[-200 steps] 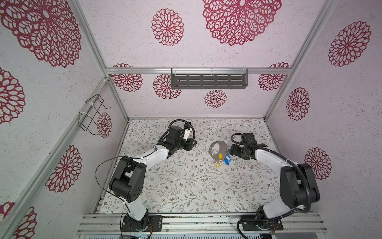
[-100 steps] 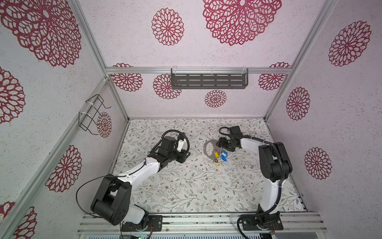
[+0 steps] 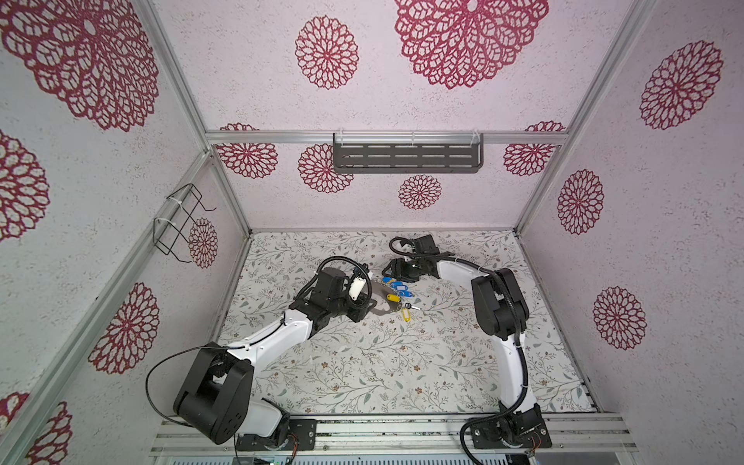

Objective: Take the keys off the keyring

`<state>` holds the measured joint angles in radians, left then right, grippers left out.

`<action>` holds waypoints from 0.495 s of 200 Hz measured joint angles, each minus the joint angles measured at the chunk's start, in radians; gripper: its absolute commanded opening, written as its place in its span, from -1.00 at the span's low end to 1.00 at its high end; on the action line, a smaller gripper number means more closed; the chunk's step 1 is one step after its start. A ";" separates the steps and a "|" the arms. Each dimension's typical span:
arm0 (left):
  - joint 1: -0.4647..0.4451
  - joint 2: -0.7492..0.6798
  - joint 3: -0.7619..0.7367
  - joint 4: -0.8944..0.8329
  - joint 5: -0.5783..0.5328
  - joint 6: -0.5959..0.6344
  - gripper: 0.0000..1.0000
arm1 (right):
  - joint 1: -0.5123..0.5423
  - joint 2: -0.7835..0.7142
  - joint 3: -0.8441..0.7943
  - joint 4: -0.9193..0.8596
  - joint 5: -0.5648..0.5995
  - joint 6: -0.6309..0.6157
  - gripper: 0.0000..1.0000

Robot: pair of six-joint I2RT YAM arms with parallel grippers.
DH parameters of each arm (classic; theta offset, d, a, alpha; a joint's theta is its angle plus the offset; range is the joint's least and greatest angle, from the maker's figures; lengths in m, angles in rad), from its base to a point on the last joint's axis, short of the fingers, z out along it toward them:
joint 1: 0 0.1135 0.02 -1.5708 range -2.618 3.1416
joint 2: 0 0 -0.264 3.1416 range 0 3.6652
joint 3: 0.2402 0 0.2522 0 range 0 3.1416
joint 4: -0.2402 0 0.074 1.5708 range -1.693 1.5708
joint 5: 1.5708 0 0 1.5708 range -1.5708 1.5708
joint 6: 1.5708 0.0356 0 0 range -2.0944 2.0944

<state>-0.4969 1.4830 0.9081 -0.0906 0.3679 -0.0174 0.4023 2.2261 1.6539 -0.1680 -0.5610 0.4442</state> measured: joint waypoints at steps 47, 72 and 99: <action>-0.002 0.347 0.461 -0.212 0.064 0.175 -0.36 | -0.156 -0.393 -0.372 0.057 0.042 0.002 0.06; -0.005 0.533 0.671 -0.357 0.087 0.246 -0.40 | -0.185 -0.571 -0.520 0.088 0.083 -0.008 -0.10; -0.016 0.657 0.773 -0.496 0.091 0.271 -0.45 | -0.171 -0.683 -0.666 0.095 0.116 -0.008 -0.16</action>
<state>-0.5129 2.1403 1.6814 -0.5861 0.4587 0.2535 0.2310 1.5429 0.9882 -0.0727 -0.4450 0.4362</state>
